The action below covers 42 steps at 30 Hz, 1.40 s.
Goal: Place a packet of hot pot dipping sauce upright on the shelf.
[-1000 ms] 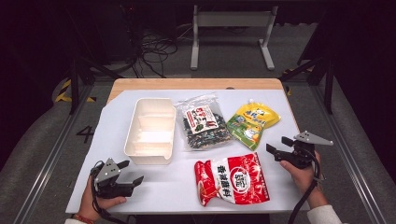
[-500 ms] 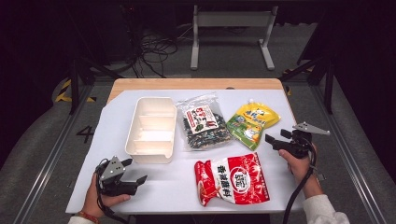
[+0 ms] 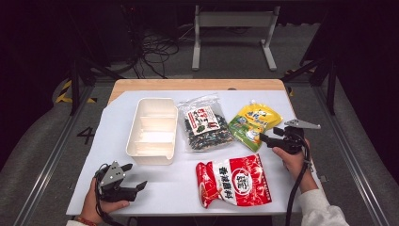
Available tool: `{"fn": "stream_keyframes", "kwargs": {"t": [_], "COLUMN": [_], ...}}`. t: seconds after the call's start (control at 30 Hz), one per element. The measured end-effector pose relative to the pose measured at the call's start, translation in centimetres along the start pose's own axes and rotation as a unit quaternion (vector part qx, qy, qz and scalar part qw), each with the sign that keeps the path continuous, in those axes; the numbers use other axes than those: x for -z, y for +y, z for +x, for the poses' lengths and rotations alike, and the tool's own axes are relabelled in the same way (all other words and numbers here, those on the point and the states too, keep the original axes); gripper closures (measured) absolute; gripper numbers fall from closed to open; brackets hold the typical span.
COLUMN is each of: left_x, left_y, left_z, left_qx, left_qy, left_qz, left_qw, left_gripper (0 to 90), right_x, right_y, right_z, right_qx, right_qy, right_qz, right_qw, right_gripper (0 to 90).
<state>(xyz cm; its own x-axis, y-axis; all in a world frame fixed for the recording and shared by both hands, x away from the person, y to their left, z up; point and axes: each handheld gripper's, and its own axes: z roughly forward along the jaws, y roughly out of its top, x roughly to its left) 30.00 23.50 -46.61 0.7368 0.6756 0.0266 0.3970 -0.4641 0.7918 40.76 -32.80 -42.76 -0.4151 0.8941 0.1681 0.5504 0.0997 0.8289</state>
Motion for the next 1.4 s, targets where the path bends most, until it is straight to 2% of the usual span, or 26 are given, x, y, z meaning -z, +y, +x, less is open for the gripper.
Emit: {"fn": "stream_keyframes", "kwargs": {"t": [0.07, 0.13, 0.23, 0.37, 0.4, 0.53, 0.63, 0.7, 0.77, 0.8, 0.87, 0.9, 1.0, 1.1, 1.13, 1.2, 1.3, 1.4], "left_x": [0.0, -0.2, -0.2, 0.0, 0.1, 0.1, 0.1, 0.1, 0.1, 0.1, 0.0, -0.1, -0.2, -0.3, -0.3, -0.4, -0.4, -0.5], "left_y": [0.0, 0.0, 0.0, 0.1, 0.1, 0.2, 0.3, 0.3, 0.4, 0.4, 0.5, 0.5, 0.6, 0.6, 0.6, 0.6, 0.6, 0.5], "left_z": [-0.1, -0.3, -0.4, -0.4, -0.7, -1.2, -1.5, -1.7, -1.9, -2.0, -2.0, -2.0, -2.0, -2.0, -2.0, -2.0, -2.0, -2.0], "left_qx": [0.0, -0.013, -0.014, -0.01, -0.014, -0.025, -0.029, -0.032, -0.037, -0.037, -0.037, -0.038, -0.039, -0.039, -0.04, -0.041, -0.042, -0.041], "left_qy": [-0.001, 0.005, 0.002, -0.008, -0.015, -0.022, -0.029, -0.031, -0.034, -0.034, -0.036, -0.037, -0.037, -0.04, -0.041, -0.041, -0.042, -0.045], "left_qz": [0.001, 0.011, 0.012, 0.007, 0.004, 0.011, 0.013, 0.014, 0.013, 0.015, 0.016, 0.017, 0.018, 0.018, 0.02, 0.021, 0.022, 0.028], "left_qw": [1.0, 0.9998, 0.9998, 0.9999, 0.9998, 0.9994, 0.9991, 0.9989, 0.9987, 0.9986, 0.9985, 0.9985, 0.9984, 0.9983, 0.9982, 0.9981, 0.998, 0.9977], "left_gripper": [17.8, 17.8, 17.7, 17.8, 17.9, 18.0, 18.1, 18.1, 18.1, 18.1, 18.1, 18.1, 18.1, 18.1, 18.1, 18.1, 18.1, 18.1], "right_x": [-0.3, -0.6, -0.8, -0.8, -0.6, 0.6, 2.0, 3.0, 3.7, 4.0, 4.3, 4.3, 4.0, 3.5, 3.5, 3.4, 3.2, 3.0], "right_y": [0.1, 0.1, 0.1, 0.1, -0.1, -0.9, -1.7, -2.1, -2.4, -2.8, -3.3, -3.6, -4.4, -5.1, -5.1, -5.0, -4.9, -4.7], "right_z": [0.1, 0.2, 0.4, 0.6, 0.7, 1.4, 2.4, 3.1, 3.8, 4.3, 4.9, 5.1, 5.2, 5.5, 5.7, 6.1, 6.7, 7.0], "right_qx": [0.001, 0.007, 0.008, 0.007, 0.006, 0.014, 0.028, 0.026, 0.031, 0.037, 0.044, 0.048, 0.047, 0.053, 0.063, 0.07, 0.087, 0.098], "right_qy": [0.002, 0.007, 0.006, 0.002, 0.004, 0.028, 0.049, 0.069, 0.088, 0.105, 0.12, 0.126, 0.129, 0.153, 0.157, 0.177, 0.195, 0.2], "right_qz": [0.004, 0.014, 0.02, 0.029, 0.031, 0.043, 0.056, 0.059, 0.073, 0.092, 0.121, 0.136, 0.167, 0.187, 0.186, 0.189, 0.187, 0.178], "right_qw": [1.0, 0.9999, 0.9998, 0.9995, 0.9995, 0.9986, 0.9968, 0.9955, 0.9929, 0.9895, 0.9844, 0.9815, 0.9764, 0.9689, 0.9679, 0.9633, 0.959, 0.9585], "right_gripper": [23.8, 22.3, 21.5, 21.7, 22.0, 23.9, 24.4, 25.3, 24.7, 23.3, 22.4, 22.1, 22.9, 24.8, 29.2, 33.6, 49.1, 65.5]}}
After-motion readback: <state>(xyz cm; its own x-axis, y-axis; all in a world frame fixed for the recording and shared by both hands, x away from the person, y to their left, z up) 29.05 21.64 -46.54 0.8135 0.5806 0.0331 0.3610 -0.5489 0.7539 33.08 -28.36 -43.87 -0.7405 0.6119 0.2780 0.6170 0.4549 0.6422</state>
